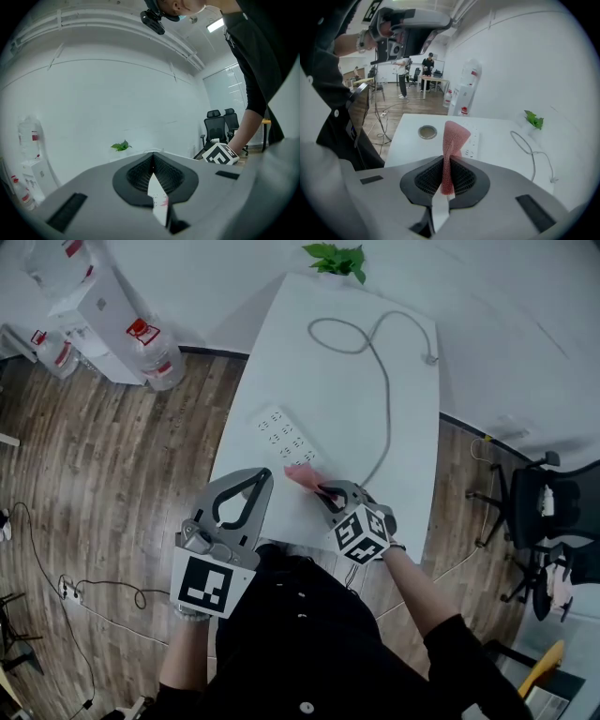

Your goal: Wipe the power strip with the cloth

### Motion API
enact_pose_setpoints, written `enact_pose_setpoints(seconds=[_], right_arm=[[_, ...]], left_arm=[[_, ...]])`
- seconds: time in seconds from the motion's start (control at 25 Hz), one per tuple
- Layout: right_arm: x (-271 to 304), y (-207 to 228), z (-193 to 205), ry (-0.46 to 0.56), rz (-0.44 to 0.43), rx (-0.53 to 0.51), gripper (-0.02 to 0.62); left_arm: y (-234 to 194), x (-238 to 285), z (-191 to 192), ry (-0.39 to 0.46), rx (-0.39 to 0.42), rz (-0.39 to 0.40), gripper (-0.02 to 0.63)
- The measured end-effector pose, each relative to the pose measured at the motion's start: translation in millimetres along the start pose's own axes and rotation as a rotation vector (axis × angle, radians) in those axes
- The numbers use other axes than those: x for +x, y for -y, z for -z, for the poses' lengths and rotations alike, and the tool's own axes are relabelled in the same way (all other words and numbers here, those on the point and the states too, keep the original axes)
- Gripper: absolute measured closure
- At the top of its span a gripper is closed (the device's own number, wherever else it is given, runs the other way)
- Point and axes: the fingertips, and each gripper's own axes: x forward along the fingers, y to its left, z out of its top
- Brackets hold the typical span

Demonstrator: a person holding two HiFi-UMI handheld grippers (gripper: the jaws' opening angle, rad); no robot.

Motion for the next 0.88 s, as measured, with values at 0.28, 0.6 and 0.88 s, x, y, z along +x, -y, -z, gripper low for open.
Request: enact_pose_setpoints(seconds=[0.28, 0.6, 0.88], right_arm=[[-43, 40, -32, 0.132, 0.181, 0.182, 0.546], [-96, 64, -67, 0.289, 0.291, 0.332, 0.546], [-130, 76, -84, 0.369, 0.360, 0.377, 0.546]], left_arm=[[5, 5, -12, 0.016, 0.022, 0.020, 0.592], [8, 8, -36, 0.061, 0.074, 0.048, 0.592], [13, 12, -46, 0.077, 0.089, 0.061, 0.592]])
